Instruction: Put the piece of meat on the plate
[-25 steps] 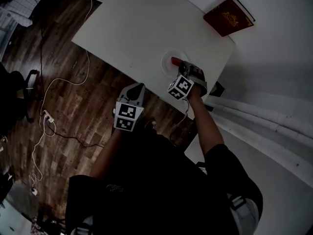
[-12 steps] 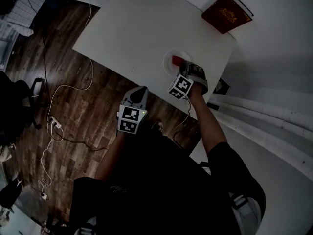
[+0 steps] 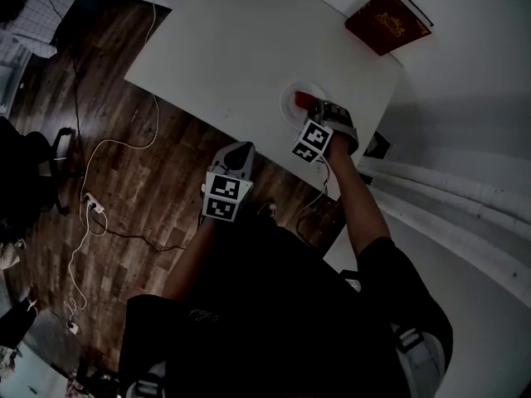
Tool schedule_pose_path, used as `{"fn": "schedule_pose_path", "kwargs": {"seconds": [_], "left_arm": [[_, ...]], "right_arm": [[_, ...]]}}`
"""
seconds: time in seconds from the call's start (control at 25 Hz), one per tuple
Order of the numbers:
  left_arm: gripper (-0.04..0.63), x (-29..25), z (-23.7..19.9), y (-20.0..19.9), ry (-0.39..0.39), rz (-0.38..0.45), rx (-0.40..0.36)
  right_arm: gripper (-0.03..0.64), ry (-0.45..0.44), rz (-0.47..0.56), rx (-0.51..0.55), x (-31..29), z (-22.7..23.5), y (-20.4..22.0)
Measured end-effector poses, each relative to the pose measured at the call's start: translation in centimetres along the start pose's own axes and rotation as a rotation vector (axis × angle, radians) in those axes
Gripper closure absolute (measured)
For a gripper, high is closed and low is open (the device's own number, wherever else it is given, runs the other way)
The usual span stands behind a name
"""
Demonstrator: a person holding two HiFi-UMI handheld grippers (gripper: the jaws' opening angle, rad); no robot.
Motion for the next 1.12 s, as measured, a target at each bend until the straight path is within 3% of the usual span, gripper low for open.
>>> {"fn": "schedule_pose_path", "kwargs": {"seconds": [0.6,1.12], "left_arm": [[0.592,0.9,-1.0,0.8,-0.021,-0.001,0.007],[0.592,0.8,-1.3,1.2,-0.036,-0.015,0.012]], "right_arm": [[0.479,-0.074,0.030,-0.104,-0.3,-0.2,-0.7],[0.453,-0.123,0.083,-0.118,-0.2,0.8,-0.1]]}}
Point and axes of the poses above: the fingertips, and each gripper's own axes: x backward along the fingers, z to its right, y out of its underside, the point moved 10 cm from there along x, backward along the fingers, and after that the axes turned 3 degrees about x, right-handed, at the moved point
